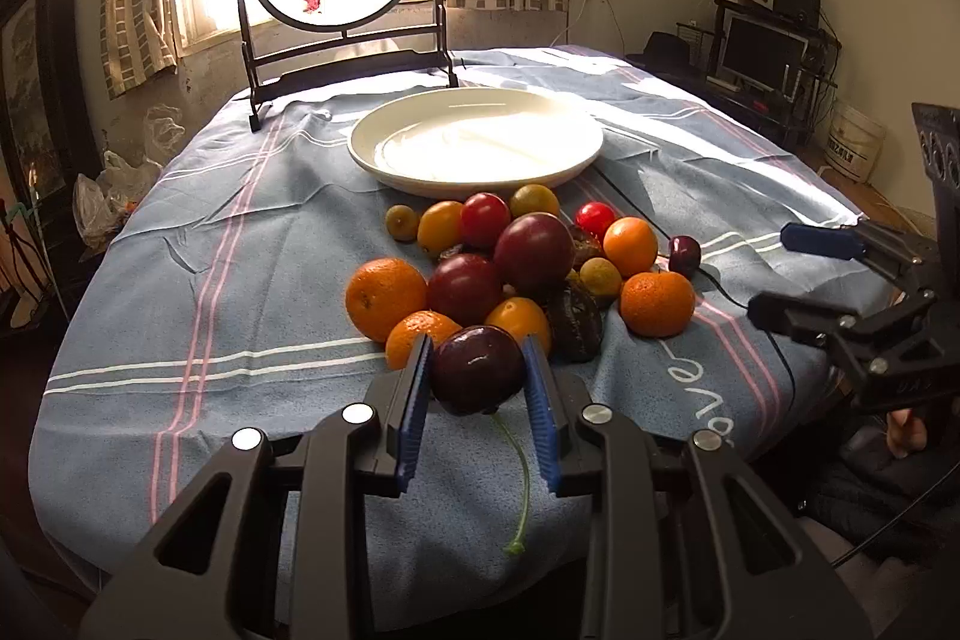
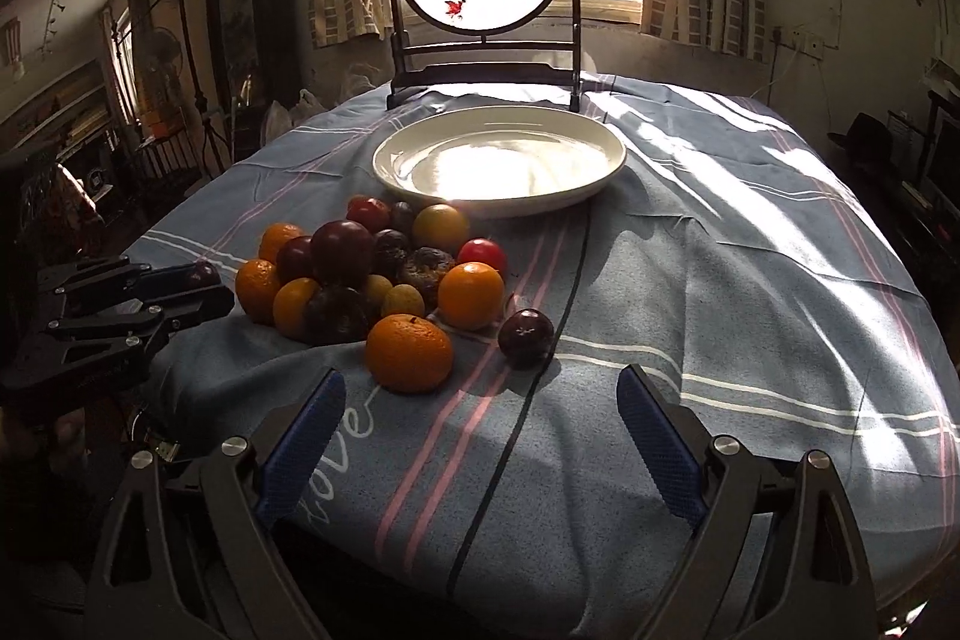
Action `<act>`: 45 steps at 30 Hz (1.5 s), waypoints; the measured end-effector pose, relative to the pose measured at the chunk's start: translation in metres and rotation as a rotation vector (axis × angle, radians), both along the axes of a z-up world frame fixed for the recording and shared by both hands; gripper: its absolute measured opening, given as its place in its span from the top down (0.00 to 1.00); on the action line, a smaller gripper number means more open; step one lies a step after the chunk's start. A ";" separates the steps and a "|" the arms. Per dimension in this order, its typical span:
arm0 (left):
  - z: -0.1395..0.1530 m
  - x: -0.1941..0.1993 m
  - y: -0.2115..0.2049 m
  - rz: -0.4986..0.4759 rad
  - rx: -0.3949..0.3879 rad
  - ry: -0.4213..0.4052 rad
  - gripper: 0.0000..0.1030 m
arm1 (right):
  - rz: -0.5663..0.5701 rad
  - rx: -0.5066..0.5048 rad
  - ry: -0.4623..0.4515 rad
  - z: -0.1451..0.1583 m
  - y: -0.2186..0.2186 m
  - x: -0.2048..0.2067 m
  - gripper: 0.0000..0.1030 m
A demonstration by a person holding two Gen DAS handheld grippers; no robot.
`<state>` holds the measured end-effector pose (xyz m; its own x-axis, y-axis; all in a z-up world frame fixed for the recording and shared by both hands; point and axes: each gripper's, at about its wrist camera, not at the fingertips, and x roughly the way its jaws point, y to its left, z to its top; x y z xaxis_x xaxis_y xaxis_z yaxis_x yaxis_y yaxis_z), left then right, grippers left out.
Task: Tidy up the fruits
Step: 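Grasp a dark cherry with the left tool while the right tool grasps a large orange, then place the cherry on the white plate with the left tool while the right tool places the orange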
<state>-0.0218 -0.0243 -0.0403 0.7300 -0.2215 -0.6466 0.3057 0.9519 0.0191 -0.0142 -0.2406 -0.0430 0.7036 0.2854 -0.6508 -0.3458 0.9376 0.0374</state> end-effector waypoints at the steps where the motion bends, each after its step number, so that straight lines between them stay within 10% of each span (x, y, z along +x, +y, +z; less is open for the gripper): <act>1: 0.003 -0.001 0.003 0.006 -0.003 -0.007 0.72 | 0.010 -0.011 0.002 -0.002 0.007 0.004 0.12; 11: -0.002 0.003 0.014 0.019 -0.023 0.004 0.72 | 0.070 0.085 0.159 -0.029 0.023 0.040 0.58; 25: 0.035 0.075 0.006 -0.031 -0.078 -0.016 0.72 | 0.038 0.146 -0.005 0.049 -0.012 0.086 0.59; 39: 0.005 0.249 -0.050 -0.058 -0.063 0.218 0.71 | 0.002 0.099 0.154 0.011 -0.001 0.225 0.56; 42: 0.004 0.255 -0.046 -0.011 -0.071 0.234 0.36 | -0.025 0.111 0.123 0.015 -0.006 0.225 0.45; 45: 0.015 0.242 -0.034 0.010 -0.085 0.196 0.31 | -0.029 0.095 0.083 0.024 -0.010 0.205 0.45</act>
<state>0.2202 -0.0578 -0.0251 0.5944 -0.2745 -0.7559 0.2861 0.9506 -0.1203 0.1910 -0.2508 -0.0189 0.6571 0.3287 -0.6784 -0.3102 0.9381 0.1541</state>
